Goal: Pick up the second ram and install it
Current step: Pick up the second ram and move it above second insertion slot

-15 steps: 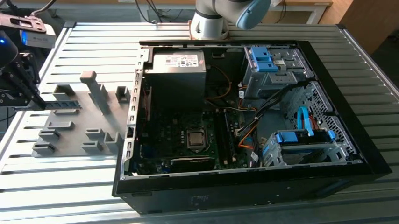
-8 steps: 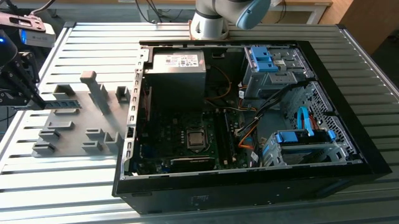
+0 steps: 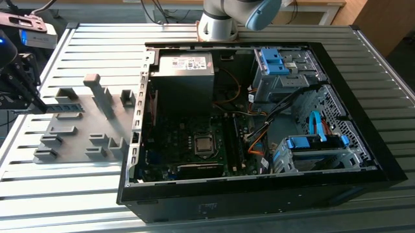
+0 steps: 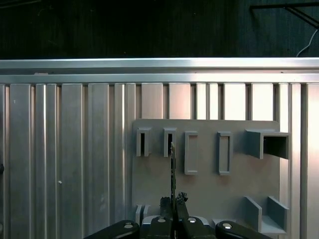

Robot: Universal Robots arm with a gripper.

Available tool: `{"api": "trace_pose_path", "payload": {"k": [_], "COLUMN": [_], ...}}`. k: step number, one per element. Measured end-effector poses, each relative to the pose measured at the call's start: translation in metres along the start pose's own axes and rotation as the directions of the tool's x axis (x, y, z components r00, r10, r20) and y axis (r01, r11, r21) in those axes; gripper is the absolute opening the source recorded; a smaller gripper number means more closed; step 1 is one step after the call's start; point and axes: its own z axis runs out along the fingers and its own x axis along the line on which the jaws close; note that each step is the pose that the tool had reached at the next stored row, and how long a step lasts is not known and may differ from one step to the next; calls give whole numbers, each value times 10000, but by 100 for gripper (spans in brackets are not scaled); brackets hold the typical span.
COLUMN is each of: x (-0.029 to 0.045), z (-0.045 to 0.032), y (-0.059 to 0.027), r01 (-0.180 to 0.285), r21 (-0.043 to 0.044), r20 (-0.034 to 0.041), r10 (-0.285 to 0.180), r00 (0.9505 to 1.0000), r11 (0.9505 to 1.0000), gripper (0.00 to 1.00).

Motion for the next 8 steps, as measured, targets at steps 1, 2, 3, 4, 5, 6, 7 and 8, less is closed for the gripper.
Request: {"api": "trace_pose_path", "payload": {"k": [1, 2, 3, 4, 5, 6, 7, 8], "x": [0, 0, 0, 0, 0, 0, 0, 0], "z": [-2, -4, -7, -10, -14, -17, -18, -19], "y": [0, 0, 0, 0, 0, 0, 0, -1], "r01": [-1, 0, 0, -1, -1, 0, 0, 0], "r21": [-1, 0, -1, -1, -1, 0, 1, 1], "r20": [0, 0, -1, -1, -1, 0, 0, 1], "r10": [1, 0, 0, 1, 1, 0, 0, 0], "r00": [10000, 10000, 10000, 10000, 10000, 10000, 10000, 10000], "r11": [10000, 10000, 10000, 10000, 10000, 10000, 10000, 10000], "gripper": [14, 14, 14, 14, 14, 14, 14, 14]}}
